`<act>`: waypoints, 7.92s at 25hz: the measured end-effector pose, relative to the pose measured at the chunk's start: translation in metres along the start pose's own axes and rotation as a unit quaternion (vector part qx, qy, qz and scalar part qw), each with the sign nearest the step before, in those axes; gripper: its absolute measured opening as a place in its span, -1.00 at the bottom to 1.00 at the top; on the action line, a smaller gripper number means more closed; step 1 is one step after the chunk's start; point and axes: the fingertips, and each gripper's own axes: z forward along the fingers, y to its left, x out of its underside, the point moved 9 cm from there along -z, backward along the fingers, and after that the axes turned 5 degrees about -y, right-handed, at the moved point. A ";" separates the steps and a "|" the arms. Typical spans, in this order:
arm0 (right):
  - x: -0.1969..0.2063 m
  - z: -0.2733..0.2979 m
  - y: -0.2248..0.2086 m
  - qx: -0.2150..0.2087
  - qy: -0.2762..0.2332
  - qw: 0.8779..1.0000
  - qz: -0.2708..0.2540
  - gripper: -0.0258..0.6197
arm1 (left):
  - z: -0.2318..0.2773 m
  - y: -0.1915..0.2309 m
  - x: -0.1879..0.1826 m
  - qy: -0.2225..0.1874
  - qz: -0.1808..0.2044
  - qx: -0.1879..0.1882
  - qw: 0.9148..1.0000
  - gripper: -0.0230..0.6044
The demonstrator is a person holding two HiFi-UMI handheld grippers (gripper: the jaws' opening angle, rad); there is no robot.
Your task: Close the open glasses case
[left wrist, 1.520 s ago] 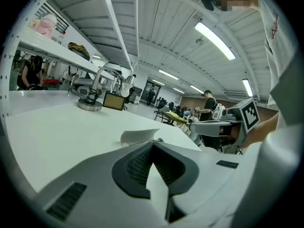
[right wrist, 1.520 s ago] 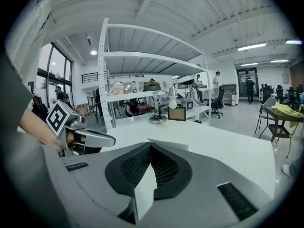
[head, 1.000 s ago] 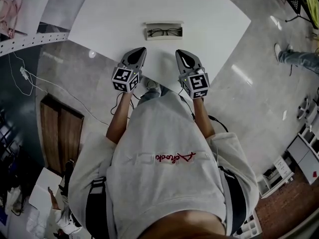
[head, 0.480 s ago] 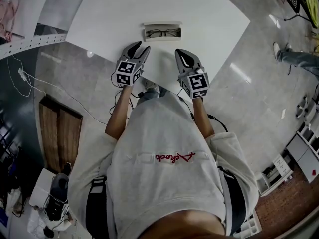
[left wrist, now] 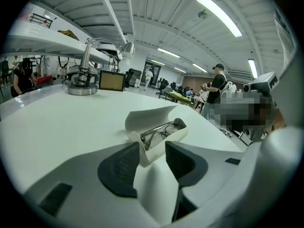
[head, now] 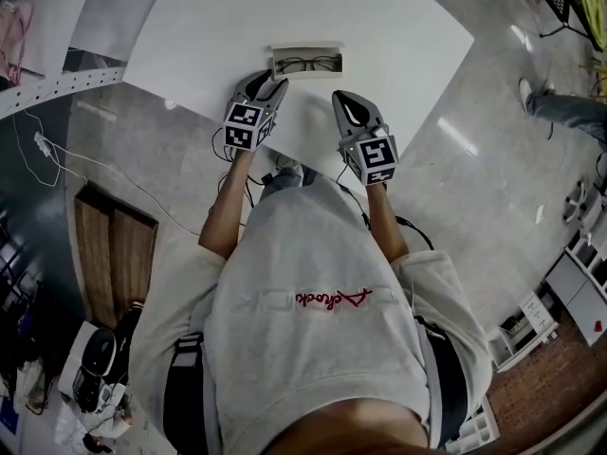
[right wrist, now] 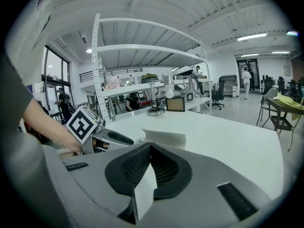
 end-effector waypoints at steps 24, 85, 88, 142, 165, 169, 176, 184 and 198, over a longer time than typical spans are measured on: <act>-0.001 0.057 -0.019 -0.036 0.098 0.938 -0.331 -0.84 | 0.010 -0.001 -0.006 0.015 0.009 -0.014 1.000 -0.33; 0.032 0.078 -0.006 -0.099 0.203 0.850 -0.477 -0.63 | -0.006 -0.010 0.000 0.003 -0.018 0.001 1.000 -0.33; 0.040 0.078 -0.004 -0.105 0.212 0.847 -0.476 -0.63 | -0.007 -0.010 -0.001 0.001 -0.017 0.001 1.000 -0.33; -0.023 -0.070 0.100 0.018 -0.112 0.992 -0.048 -0.90 | -0.143 -0.098 -0.027 -0.161 0.089 0.045 0.982 -0.84; 0.016 -0.183 0.164 -0.013 -0.129 0.991 -0.029 -0.91 | -0.224 -0.197 0.041 -0.185 0.074 0.016 0.980 -0.84; 0.027 -0.213 0.170 -0.007 -0.132 0.991 -0.030 -0.91 | -0.239 -0.220 0.061 -0.186 0.067 0.021 0.980 -0.84; 0.048 -0.258 0.188 0.000 -0.140 0.990 -0.029 -0.91 | -0.267 -0.261 0.088 -0.189 0.074 0.028 0.979 -0.84; 0.072 -0.293 0.218 0.007 -0.142 0.989 -0.036 -0.91 | -0.300 -0.283 0.117 -0.184 0.089 0.020 0.979 -0.84; 0.081 -0.322 0.244 0.007 -0.150 0.987 -0.057 -0.91 | -0.325 -0.303 0.136 -0.201 0.091 0.021 0.975 -0.84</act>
